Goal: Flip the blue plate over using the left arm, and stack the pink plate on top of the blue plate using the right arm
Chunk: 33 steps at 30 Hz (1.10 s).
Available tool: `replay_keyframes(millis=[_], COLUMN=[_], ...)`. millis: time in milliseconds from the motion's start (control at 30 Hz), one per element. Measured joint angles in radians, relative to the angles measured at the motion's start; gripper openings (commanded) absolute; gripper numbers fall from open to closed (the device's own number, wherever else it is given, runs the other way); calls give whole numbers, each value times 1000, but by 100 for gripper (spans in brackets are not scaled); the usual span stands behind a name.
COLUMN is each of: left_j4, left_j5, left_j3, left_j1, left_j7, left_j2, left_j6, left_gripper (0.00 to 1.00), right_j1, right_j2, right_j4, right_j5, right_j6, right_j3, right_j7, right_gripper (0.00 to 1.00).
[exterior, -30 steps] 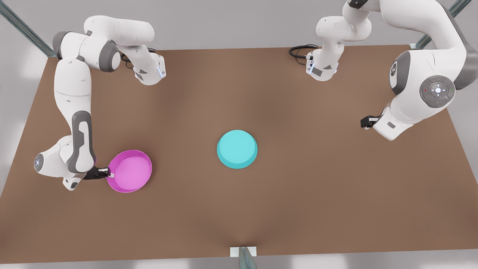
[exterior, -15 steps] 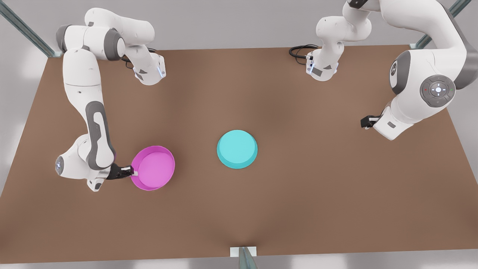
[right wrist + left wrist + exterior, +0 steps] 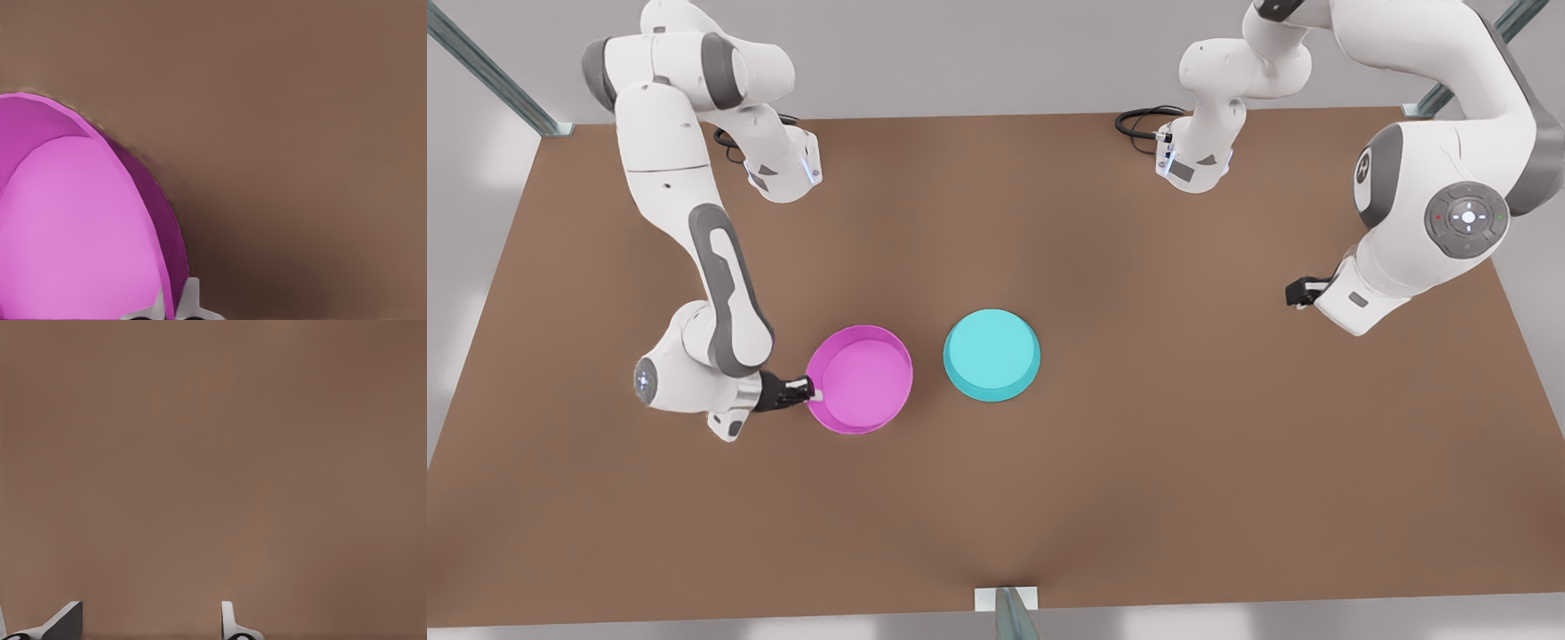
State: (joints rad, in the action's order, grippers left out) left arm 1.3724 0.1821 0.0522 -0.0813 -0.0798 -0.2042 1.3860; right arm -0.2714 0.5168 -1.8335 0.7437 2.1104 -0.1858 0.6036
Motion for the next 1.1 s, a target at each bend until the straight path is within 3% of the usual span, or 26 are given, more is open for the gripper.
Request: replay_keyframes(millis=[467,767,1000,1033,1100], left_j4=[-1,-1,1,1,1], left_j5=[0,1,2,2,2], left_j3=[0,0,-2,-2,-2], left_j1=[2,2,2,2,2], left_j7=[0,0,0,0,0], left_j2=[-5,-5,-6,-7,-8], left_j6=[2,5,10,11,11], left_gripper=[100,100,100,100,100], right_j1=[-293,-412,-494,-494,-494], right_j2=[-15,-72,-66,-66,-66], right_j4=[-4,-140,-132,-129,-128], right_j5=[110,145,202,201,194], right_j6=[145,265,333,329,326], right_j3=[-1,0,0,0,0], right_j7=[-232,-245,-334,-379,-390], right_gripper=[21,21,21,27,68])
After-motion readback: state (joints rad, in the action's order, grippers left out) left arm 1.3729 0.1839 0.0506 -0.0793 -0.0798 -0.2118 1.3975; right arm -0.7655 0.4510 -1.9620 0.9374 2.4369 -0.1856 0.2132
